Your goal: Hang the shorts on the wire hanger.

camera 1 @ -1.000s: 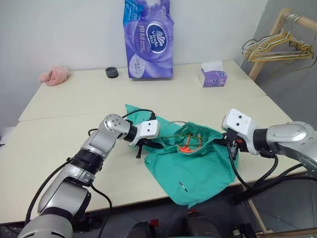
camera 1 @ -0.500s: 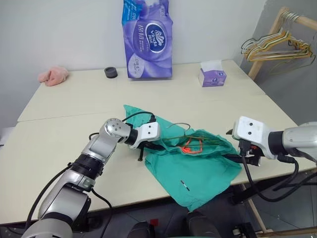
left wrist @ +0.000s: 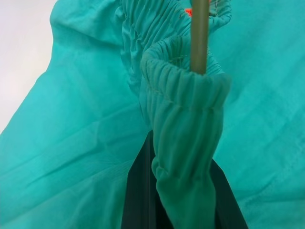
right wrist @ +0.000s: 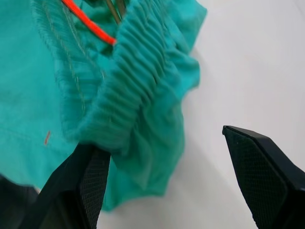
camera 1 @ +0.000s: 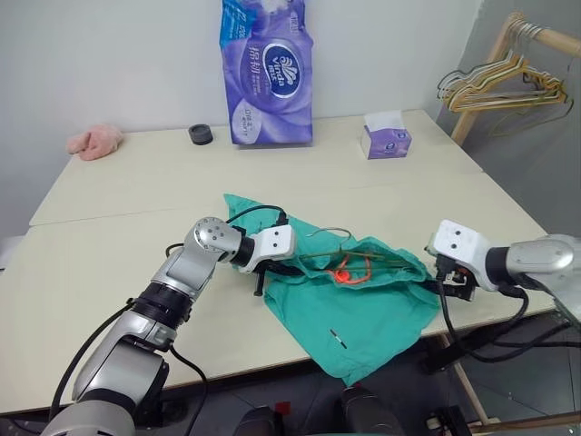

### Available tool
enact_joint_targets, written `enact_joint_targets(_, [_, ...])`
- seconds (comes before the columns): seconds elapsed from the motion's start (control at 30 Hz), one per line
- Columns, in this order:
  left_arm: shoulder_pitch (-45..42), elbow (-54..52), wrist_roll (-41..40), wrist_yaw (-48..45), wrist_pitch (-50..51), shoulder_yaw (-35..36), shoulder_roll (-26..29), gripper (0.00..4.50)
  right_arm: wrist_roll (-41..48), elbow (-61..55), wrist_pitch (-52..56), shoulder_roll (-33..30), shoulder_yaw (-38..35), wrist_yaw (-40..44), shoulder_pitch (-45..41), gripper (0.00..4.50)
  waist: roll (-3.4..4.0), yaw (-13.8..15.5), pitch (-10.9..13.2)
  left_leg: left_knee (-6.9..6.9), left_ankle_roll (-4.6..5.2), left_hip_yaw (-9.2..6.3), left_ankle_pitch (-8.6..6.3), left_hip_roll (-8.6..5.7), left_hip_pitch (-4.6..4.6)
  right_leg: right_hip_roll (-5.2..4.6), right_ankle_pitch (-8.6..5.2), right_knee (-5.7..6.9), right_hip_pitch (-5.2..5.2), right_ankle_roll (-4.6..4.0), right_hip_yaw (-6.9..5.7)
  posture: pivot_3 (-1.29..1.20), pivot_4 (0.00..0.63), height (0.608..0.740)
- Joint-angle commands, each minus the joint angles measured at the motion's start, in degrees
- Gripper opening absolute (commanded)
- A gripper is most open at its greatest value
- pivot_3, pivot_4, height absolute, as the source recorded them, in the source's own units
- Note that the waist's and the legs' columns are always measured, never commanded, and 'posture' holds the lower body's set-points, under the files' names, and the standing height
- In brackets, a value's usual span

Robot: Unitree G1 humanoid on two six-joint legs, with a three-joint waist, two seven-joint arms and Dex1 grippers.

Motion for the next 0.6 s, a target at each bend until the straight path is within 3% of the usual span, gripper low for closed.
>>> enact_joint_targets(0.03, [-0.55,-1.57,-0.18,-0.19,-0.43,1.31,0.17,0.00,-3.05,1.95,-1.78,1.68,1.52,0.91,-3.31,3.84,0.00,0.02,0.00,0.00,0.00,0.00,0.00,0.00,-0.01,0.00,0.00,0.00,-0.01,0.00,0.00,-0.21,0.065,0.740])
enact_joint_targets(0.23, [-0.43,-1.75,0.13,0.05,-0.60,1.32,0.46,0.00,-7.50,4.83,-4.43,2.36,3.79,3.31,-5.52,3.84,0.01,0.20,0.00,0.00,0.00,-0.05,0.00,-0.01,-0.02,-0.02,0.00,0.00,-0.01,-0.01,0.00,-0.20,0.065,0.740])
enact_joint_targets(0.4, [-0.03,-1.85,0.38,0.56,-0.68,1.60,0.89,0.00,-3.99,-1.39,1.43,1.16,-1.71,4.15,-0.40,3.84,0.01,0.29,-0.01,0.00,0.00,-0.12,0.00,-0.01,-0.03,-0.02,0.00,0.02,-0.01,-0.01,0.01,-0.20,0.069,0.740])
enact_joint_targets(0.6, [0.00,-1.47,0.93,0.58,-1.10,1.53,1.21,0.00,-0.38,-6.93,8.55,4.17,-8.75,0.54,4.38,3.84,0.02,0.25,-0.01,0.03,0.00,-0.15,0.00,-0.01,-0.04,-0.02,0.01,0.07,0.00,-0.02,0.01,-0.20,0.070,0.740])
